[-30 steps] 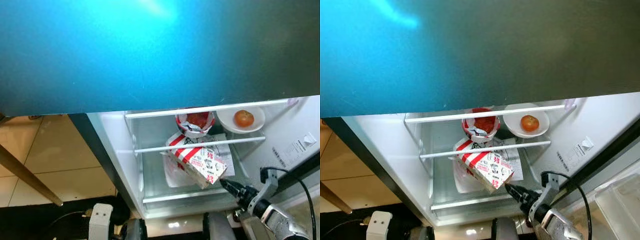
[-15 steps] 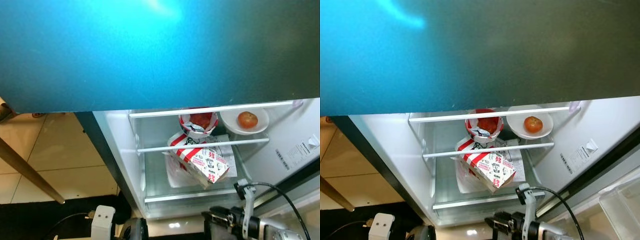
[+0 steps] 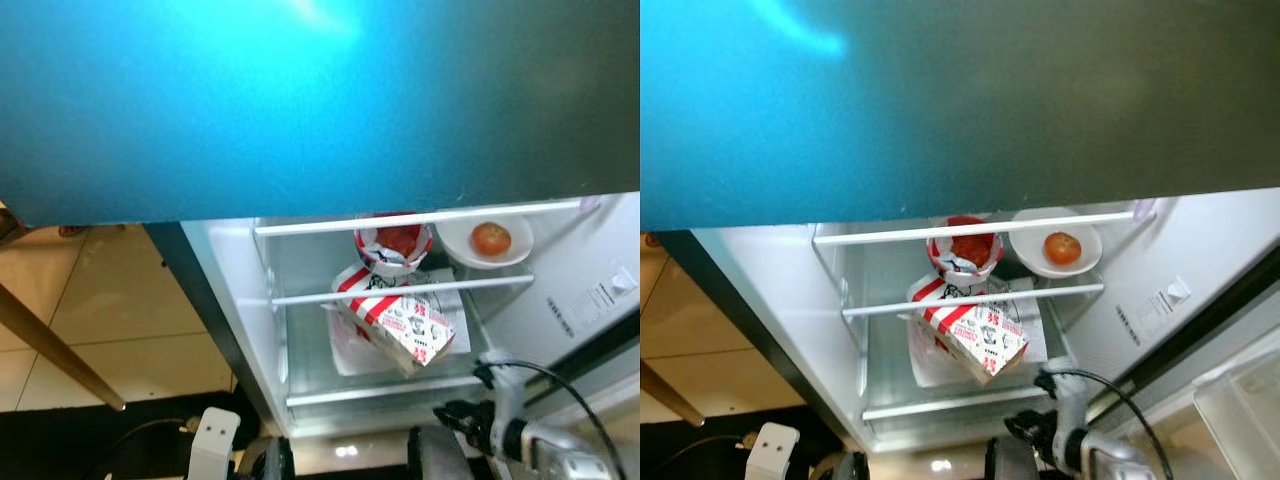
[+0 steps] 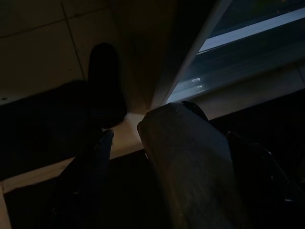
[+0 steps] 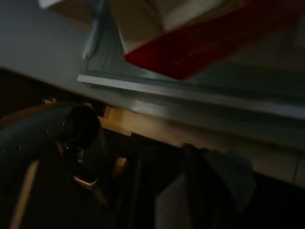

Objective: Restocking fridge

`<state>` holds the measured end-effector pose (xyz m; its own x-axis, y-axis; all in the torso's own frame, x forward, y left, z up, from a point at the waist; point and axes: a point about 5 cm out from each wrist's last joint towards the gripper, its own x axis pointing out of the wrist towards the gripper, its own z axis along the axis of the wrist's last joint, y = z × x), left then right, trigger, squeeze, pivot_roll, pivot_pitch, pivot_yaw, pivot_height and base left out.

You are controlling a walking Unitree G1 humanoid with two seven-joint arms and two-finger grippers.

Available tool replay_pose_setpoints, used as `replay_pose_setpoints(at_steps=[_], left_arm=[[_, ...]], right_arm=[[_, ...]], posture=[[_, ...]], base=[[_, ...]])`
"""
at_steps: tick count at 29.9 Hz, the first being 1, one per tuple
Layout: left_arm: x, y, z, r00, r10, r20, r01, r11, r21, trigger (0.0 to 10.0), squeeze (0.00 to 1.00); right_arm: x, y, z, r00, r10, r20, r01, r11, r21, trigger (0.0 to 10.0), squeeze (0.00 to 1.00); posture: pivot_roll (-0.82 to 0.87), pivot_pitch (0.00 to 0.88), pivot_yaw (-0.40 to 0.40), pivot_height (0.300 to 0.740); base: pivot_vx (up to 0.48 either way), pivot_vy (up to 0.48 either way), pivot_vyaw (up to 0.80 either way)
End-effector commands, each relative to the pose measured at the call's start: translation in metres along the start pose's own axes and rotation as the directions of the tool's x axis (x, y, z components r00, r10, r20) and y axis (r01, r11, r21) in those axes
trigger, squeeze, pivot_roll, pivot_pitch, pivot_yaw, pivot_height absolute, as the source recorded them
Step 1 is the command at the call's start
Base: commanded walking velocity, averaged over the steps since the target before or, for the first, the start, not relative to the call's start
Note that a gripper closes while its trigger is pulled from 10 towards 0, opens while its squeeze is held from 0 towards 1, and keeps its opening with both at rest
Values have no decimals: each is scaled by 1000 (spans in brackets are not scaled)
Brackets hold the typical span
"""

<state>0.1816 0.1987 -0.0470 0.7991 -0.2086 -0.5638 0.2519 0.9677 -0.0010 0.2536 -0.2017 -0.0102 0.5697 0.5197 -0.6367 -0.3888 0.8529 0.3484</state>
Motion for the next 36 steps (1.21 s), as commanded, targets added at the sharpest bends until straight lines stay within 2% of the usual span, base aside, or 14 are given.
replay_pose_setpoints(at_steps=[1,2,3,5,7,8,13,16,17,18,19,22,29,36], left_arm=[[-8,4,-14,998,10,-57,-9,1000,17,10000,0],[-7,4,-11,999,0,-38,2,999,43,10000,0],[-7,4,-11,999,0,-38,2,999,43,10000,0],[-4,-12,0,992,-122,20,118,984,135,10000,0],[-4,-12,0,992,-122,20,118,984,135,10000,0],[-3,-27,8,971,-232,59,218,958,185,10000,0],[-2,-47,22,912,-391,122,355,904,238,10000,0],[-1,-55,30,889,-435,146,389,883,263,10000,0],[1,-65,40,862,-477,173,420,861,286,10000,0],[1,-65,40,862,-477,173,420,861,286,10000,0],[3,-74,51,830,-521,196,450,835,317,10000,0],[5,-85,65,798,-558,228,466,811,355,10000,0],[6,-85,75,801,-532,273,429,829,358,10000,0],[0,-81,72,804,-533,263,431,827,360,10000,0]], right_arm=[[-1,-2,-9,999,-21,-32,21,1000,-9,4745,0],[7,3,-10,996,-63,-61,57,994,-89,10000,0],[7,3,-10,996,-63,-61,57,994,-89,10000,0],[24,10,-2,972,-232,-36,218,948,-231,10000,0],[24,10,-2,972,-232,-36,218,948,-231,10000,0],[34,16,9,948,-319,23,311,906,-287,10000,0],[44,25,24,933,-349,82,356,878,-321,10000,0],[46,27,29,926,-362,103,375,868,-325,10000,0],[48,29,35,920,-372,123,391,860,-329,10000,0],[48,29,35,920,-372,123,391,860,-329,10000,0],[49,31,40,916,-379,128,400,852,-339,10000,0],[53,35,43,913,-385,133,406,841,-358,10000,0],[58,43,41,927,-347,143,376,862,-341,10000,0],[68,62,55,935,-302,187,338,916,-215,10000,0]], posture=[[78,206,-1,569],[78,209,-2,569],[78,209,-2,569],[86,223,-5,569],[86,223,-5,569],[91,228,-7,569],[96,235,-10,569],[96,235,-10,569],[99,237,-11,569],[99,237,-11,569],[99,237,-11,569],[96,238,-11,569],[86,243,-7,569],[86,248,-6,569]], base=[[0,0,0],[0,0,0],[0,0,0],[0,0,0],[0,0,0],[0,0,0],[0,0,0],[0,0,0],[0,0,0],[0,0,0],[0,0,0],[0,0,0],[0,0,0],[0,0,0]])
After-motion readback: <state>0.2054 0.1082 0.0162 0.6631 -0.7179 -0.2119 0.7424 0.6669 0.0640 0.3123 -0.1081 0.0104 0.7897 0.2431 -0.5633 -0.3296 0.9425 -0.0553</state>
